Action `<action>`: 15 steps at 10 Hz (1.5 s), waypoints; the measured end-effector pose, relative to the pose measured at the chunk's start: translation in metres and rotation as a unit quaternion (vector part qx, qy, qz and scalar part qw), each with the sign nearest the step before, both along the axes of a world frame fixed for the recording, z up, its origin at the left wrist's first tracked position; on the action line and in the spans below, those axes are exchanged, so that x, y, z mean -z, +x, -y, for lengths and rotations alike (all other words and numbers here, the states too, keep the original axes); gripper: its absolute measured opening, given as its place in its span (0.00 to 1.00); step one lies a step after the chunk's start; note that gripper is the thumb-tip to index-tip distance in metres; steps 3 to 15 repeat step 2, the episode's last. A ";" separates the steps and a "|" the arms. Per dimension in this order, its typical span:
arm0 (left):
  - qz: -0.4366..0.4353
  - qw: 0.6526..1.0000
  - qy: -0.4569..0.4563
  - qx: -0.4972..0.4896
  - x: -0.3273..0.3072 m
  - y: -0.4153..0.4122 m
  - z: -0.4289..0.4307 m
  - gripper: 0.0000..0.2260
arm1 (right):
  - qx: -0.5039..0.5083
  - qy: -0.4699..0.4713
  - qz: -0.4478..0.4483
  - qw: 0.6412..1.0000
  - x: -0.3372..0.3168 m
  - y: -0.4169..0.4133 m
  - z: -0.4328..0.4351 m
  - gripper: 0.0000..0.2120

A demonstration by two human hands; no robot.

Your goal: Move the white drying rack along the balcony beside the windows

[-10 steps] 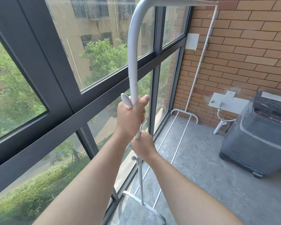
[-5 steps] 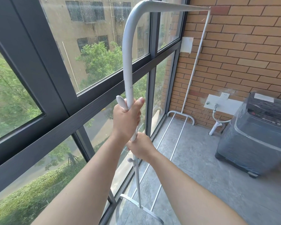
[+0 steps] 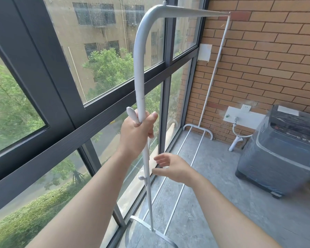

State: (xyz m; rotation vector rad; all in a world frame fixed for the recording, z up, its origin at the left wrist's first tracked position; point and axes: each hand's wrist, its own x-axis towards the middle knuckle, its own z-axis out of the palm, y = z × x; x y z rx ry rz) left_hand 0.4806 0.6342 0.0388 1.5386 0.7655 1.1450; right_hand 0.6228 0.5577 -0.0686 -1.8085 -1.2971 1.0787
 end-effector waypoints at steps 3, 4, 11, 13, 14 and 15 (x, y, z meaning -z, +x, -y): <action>-0.187 0.981 0.042 -0.036 0.051 -0.061 0.030 0.29 | 0.154 0.022 0.046 0.987 -0.012 0.095 0.066 0.08; -0.187 0.981 0.042 -0.036 0.051 -0.061 0.030 0.29 | 0.154 0.022 0.046 0.987 -0.012 0.095 0.066 0.08; -0.187 0.981 0.042 -0.036 0.051 -0.061 0.030 0.29 | 0.154 0.022 0.046 0.987 -0.012 0.095 0.066 0.08; -0.187 0.981 0.042 -0.036 0.051 -0.061 0.030 0.29 | 0.154 0.022 0.046 0.987 -0.012 0.095 0.066 0.08; -0.187 0.981 0.042 -0.036 0.051 -0.061 0.030 0.29 | 0.154 0.022 0.046 0.987 -0.012 0.095 0.066 0.08; -0.187 0.981 0.042 -0.036 0.051 -0.061 0.030 0.29 | 0.154 0.022 0.046 0.987 -0.012 0.095 0.066 0.08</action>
